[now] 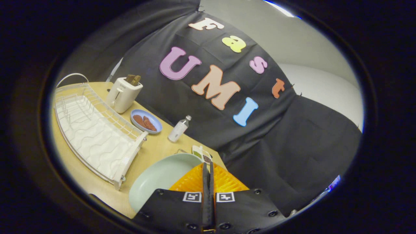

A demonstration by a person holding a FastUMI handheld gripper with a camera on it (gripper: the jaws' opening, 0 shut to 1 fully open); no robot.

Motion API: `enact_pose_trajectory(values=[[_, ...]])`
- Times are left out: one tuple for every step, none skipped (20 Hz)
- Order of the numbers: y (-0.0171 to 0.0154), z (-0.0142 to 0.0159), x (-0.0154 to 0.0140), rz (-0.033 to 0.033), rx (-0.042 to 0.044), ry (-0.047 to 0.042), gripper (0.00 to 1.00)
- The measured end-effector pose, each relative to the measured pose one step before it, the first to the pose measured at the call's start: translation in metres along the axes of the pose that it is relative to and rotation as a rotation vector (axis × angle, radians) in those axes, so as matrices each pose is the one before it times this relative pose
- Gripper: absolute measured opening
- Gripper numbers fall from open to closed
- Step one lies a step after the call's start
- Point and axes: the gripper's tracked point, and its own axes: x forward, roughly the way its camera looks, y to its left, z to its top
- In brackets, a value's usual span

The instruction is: Take the plate from the dish rack, then take the spoon from the basket and place it into the plate.

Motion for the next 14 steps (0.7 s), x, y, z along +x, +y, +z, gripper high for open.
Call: enact_pose_trajectory(values=[[-0.00050,-0.01163,0.00481,0.00512,0.01556,0.01307,0.03],[-0.00145,-0.01254,0.00499,0.00523,0.01331,0.01842,0.03],[-0.00192,-0.01253,0.00525,0.00592,0.01403,0.01804,0.03],[-0.00719,-0.01190,0.00484,-0.00895,0.00814,0.01621,0.03],[-0.00664,-0.01183,0.00484,0.00520,0.01630,0.01517,0.03],[-0.00446,-0.01003,0.00758,0.00574,0.02081,0.01455,0.03],[-0.00496,-0.01058,0.00996,0.00632,0.01808,0.01781,0.03],[-0.00434,-0.01146,0.00845,0.00665,0.02103,0.01827,0.03],[-0.00477,-0.01089,0.00902,0.00727,0.02645,0.02131,0.03],[-0.00418,-0.01178,0.00853,0.01228,0.03355,0.02263,0.03],[-0.00524,-0.01035,0.00666,0.01002,0.03257,0.02104,0.03],[-0.00407,-0.01063,0.00796,0.00767,0.02708,0.02041,0.03],[-0.00537,-0.00762,0.00666,0.00708,0.02501,0.01375,0.03],[-0.00328,-0.00786,0.00586,0.01456,0.02851,0.01423,0.03]])
